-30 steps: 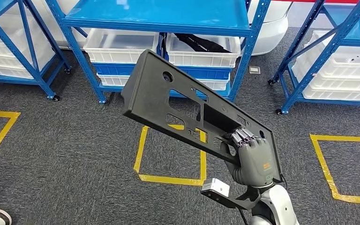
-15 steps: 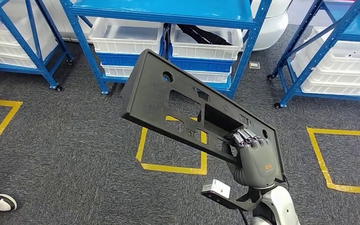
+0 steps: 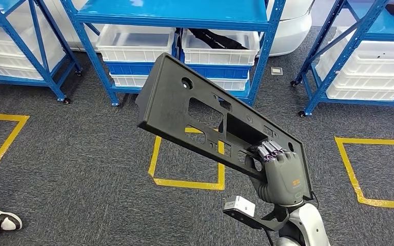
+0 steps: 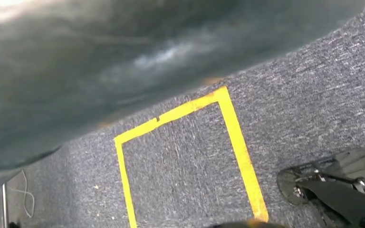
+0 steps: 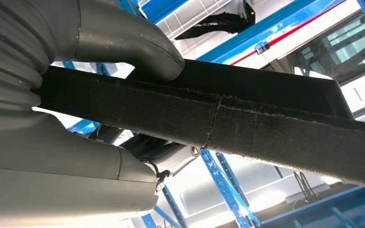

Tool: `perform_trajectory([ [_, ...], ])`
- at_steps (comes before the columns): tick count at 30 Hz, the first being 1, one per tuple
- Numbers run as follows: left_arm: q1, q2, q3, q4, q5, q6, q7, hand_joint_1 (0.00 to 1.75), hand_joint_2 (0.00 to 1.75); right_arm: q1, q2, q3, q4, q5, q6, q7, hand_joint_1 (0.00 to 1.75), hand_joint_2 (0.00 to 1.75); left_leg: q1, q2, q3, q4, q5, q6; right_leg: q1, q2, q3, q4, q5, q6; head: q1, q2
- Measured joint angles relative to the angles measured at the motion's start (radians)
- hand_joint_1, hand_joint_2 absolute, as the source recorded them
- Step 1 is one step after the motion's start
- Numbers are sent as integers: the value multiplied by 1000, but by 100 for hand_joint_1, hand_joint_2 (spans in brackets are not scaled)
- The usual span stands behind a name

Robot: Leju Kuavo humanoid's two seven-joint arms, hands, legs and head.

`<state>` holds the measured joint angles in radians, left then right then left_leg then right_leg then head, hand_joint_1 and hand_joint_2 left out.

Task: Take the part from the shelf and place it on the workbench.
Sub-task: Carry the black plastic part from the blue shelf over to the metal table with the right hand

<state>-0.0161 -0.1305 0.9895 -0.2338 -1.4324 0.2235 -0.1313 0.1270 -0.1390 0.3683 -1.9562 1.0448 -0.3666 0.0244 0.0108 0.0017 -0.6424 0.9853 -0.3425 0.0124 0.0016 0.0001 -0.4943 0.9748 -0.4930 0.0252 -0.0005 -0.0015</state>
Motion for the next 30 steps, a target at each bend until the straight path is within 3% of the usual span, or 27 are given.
perform_trajectory([
  [7,-1,0,0,0,-2,-1,0,0,0,1,-1,-7,0,-7,0,0,175,175,-1,0,-6,0,-1,-8,-2,0,-6,0,0,0,0,0],
  [24,0,1,0,0,-2,-3,-1,0,0,30,0,-9,-1,-1,-5,-7,175,175,-6,0,-9,0,1,-9,-8,0,-9,0,3,4,0,0],
  [30,0,4,3,0,-2,-8,-5,0,0,83,28,7,-2,49,-69,-23,175,175,-7,-1,-9,0,1,-9,-8,-1,-9,0,3,4,0,0],
])
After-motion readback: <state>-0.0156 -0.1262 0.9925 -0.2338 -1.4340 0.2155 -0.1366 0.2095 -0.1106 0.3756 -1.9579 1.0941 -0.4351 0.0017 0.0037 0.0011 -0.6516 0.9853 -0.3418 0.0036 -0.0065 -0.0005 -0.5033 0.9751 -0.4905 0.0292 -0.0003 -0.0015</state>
